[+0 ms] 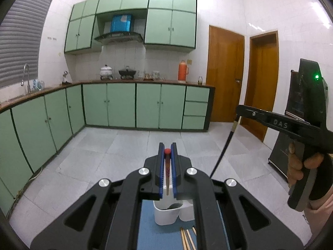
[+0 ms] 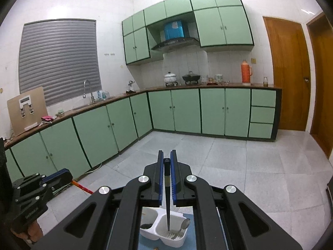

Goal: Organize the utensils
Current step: 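Open both tools to release the chopsticks in the caddy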

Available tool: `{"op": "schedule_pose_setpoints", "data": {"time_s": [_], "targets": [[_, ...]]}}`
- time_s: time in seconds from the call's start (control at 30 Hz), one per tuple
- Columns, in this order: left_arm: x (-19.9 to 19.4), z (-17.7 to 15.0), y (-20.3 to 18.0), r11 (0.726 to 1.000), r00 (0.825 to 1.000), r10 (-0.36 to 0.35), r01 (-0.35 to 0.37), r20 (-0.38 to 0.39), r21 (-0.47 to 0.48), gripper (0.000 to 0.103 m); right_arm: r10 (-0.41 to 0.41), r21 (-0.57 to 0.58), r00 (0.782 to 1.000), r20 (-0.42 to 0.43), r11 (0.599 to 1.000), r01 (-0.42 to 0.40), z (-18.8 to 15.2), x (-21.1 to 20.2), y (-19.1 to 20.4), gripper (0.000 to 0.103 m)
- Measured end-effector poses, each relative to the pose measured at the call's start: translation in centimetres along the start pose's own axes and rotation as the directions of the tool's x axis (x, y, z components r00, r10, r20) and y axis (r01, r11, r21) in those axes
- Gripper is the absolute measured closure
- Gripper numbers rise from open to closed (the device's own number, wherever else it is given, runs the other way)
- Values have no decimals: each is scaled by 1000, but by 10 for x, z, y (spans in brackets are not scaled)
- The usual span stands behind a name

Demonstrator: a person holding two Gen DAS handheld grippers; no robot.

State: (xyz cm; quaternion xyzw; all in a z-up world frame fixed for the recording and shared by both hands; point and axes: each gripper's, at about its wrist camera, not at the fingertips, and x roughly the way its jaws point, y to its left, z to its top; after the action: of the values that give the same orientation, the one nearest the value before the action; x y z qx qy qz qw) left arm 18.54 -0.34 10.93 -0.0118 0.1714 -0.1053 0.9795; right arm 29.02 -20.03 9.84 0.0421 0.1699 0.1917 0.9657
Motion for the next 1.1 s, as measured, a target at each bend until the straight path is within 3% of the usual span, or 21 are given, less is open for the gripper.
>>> {"op": "schedule_pose_setpoints", "data": {"time_s": [0.2,0.43,0.5,0.57,0.7,0.77,0.87,0.97,1.1], "targets": [[41,-16,6,1000,997,-16,16,-73,0,98,6,32,996,-84,999,-3,-31,40,-14,97],[66,-39,11,1000,989,-11,10,-148,-9,95,25,32,987,-158,999,-20,-69,47,-17,95],[64,-44,12,1000,988,-9,7,-153,-9,87,22,34,988,-155,999,-17,-72,41,-18,88],[60,-46,11,1000,989,-2,1,-148,-6,68,11,31,990,-143,999,-6,-75,32,-18,79],[37,-54,7,1000,994,15,-14,-112,6,55,-11,32,993,-115,999,15,-84,3,-16,64],[21,-62,5,1000,996,30,-29,-89,11,43,-29,23,994,-106,999,32,-93,-11,-13,49],[1,-77,1,999,997,44,-42,-70,21,29,-77,15,992,-95,997,79,-121,-38,-7,35],[-11,-97,-5,998,995,53,-50,-89,36,23,-91,36,988,-127,995,96,-151,-53,-3,21],[-22,-136,-9,998,986,59,-56,-154,25,17,-146,37,972,-185,987,156,-197,-69,4,12]]}}
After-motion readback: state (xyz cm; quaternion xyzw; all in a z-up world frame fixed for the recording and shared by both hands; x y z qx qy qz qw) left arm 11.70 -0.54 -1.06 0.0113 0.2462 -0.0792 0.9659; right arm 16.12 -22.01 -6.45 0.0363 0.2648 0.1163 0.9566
